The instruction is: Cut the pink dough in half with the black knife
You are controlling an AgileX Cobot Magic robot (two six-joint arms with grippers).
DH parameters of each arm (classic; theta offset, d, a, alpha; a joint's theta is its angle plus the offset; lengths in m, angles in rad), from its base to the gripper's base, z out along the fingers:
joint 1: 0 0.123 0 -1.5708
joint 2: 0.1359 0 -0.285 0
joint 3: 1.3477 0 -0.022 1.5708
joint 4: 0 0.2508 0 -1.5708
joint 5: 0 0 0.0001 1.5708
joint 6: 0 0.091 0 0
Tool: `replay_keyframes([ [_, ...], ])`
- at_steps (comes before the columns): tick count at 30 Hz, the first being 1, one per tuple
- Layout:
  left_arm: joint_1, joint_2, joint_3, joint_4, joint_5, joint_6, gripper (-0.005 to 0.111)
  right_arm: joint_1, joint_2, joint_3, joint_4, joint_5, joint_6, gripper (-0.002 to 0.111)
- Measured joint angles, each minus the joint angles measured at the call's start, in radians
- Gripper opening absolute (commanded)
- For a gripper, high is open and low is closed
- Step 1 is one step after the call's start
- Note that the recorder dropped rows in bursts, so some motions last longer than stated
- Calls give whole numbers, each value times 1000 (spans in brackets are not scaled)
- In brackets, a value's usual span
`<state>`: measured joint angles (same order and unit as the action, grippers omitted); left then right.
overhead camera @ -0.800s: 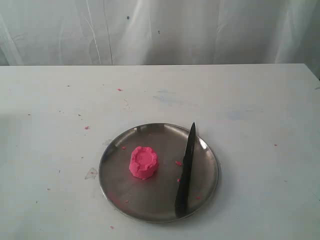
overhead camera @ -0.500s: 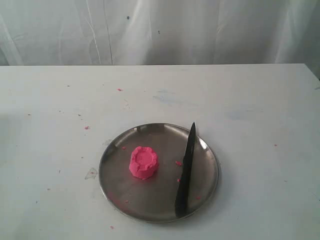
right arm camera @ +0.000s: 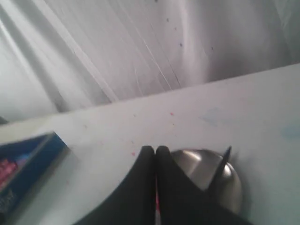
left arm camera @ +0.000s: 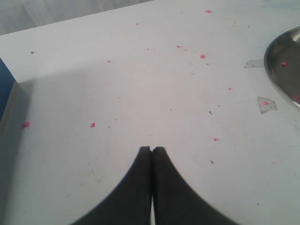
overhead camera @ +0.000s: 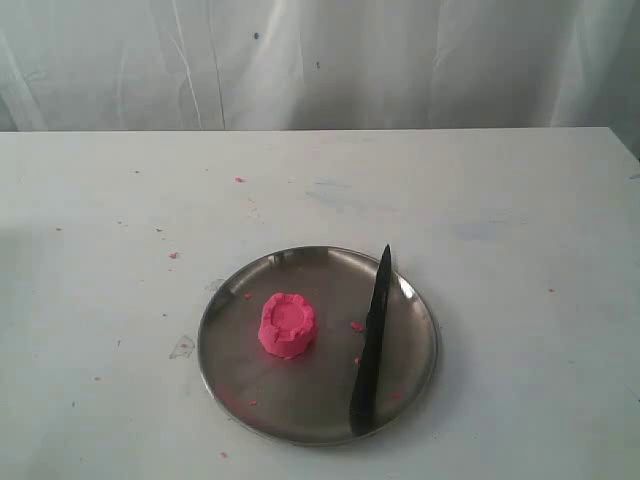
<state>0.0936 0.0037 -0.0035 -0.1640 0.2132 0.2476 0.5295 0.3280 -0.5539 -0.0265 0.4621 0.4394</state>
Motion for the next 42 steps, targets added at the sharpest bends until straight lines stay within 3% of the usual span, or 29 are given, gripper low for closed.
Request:
replay_keyframes([
  [3,0,0,0,0,0,0,0,9,149,-112,0,171,-130,7],
  [5,0,0,0,0,0,0,0,9,237,-133,11,226,-190,20],
  [6,0,0,0,0,0,0,0,9,260,-133,20,234,-204,31],
  [8,0,0,0,0,0,0,0,9,334,-130,38,234,-218,40],
  [10,0,0,0,0,0,0,0,-19,396,-104,105,164,-232,40],
  [13,0,0,0,0,0,0,0,-113,575,-56,471,54,-428,40],
  [16,0,0,0,0,0,0,0,-171,836,-33,981,42,-871,40],
  [20,0,0,0,0,0,0,0,-171,1048,-72,1182,46,-1106,40],
  [27,0,0,0,0,0,0,0,-162,1267,-229,1160,39,-1171,40],
  [34,0,0,0,0,0,0,0,-77,1328,-258,763,-52,-887,40],
  [42,0,0,0,0,0,0,0,-6,1413,-280,711,-107,-786,40],
])
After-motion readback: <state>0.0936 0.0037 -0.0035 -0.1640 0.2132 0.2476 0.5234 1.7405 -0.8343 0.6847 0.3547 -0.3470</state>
